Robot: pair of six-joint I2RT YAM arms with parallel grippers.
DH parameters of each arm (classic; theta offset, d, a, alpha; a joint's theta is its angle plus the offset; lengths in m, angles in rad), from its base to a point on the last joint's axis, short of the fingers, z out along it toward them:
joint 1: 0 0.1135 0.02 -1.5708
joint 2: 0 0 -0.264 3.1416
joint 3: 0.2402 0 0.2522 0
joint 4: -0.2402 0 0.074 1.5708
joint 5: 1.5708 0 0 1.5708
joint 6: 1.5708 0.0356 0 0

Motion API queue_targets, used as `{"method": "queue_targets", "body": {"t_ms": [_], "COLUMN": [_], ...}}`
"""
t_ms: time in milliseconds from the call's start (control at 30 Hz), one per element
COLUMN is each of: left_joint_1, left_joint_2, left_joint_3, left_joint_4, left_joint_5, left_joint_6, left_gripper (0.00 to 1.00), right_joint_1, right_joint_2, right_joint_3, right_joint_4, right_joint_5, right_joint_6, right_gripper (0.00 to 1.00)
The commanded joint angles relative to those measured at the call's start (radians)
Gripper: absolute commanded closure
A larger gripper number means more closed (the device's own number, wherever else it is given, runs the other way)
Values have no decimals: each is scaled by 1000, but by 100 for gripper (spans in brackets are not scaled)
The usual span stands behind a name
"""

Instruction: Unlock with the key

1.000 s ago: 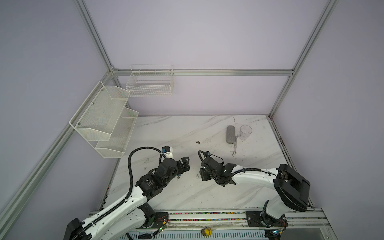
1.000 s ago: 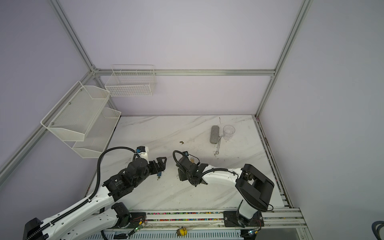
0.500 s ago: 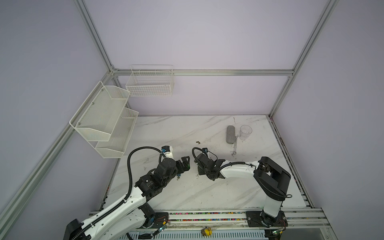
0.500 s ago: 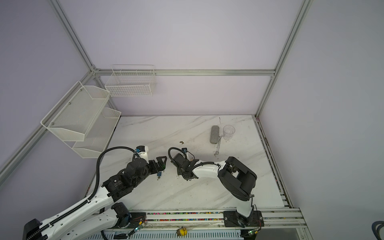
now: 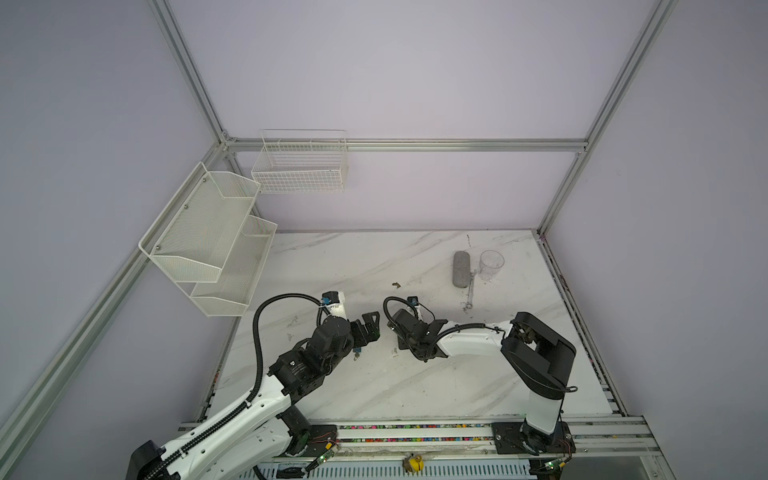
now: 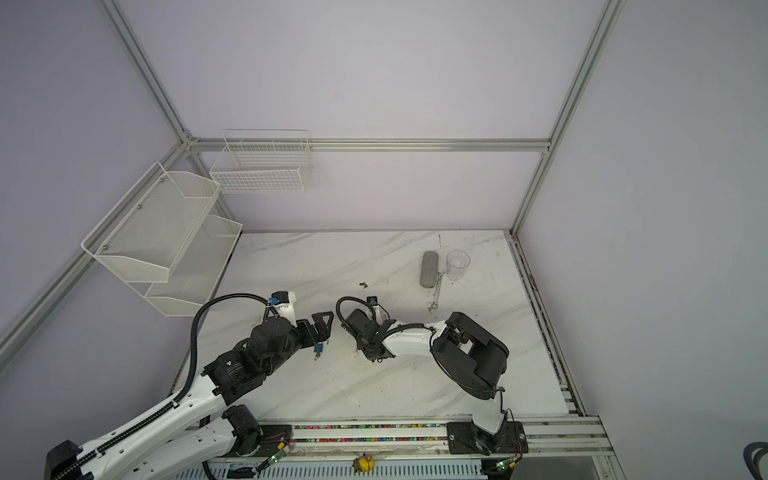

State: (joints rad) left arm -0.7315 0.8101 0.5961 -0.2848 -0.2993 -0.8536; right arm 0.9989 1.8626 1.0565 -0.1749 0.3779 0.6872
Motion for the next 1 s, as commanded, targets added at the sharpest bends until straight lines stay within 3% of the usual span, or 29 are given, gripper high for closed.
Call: {"method": "queue_targets", "body": {"t_ms": [0,467,567,700,967], "left_joint_1": [-2,-2,-2,-2,-2], "left_joint_2": [8,18,21,24,1], "left_joint_3": [-32,-24,-19,-24,-23], "left_joint_4": [59,62,62,74,49], "left_joint_5": [13,22,16,6,-6], "left_joint_6": [8,0,5,-2,-5], "left_gripper": [0,0,0,0,0], "right_joint_1": [4,0,0,-2,-2], "right_joint_2": [-9,-251,-283,-257,-146], "right_joint_3": [-12,-180,-185,-159,-89], "right_joint_4": [-55,-155,-140,-56,-46], "right_joint_5": [35,78,43,-52,-34], "right_joint_6": [25,17,-2,-22,-4], "right_gripper": [53,53,54,55,56]}}
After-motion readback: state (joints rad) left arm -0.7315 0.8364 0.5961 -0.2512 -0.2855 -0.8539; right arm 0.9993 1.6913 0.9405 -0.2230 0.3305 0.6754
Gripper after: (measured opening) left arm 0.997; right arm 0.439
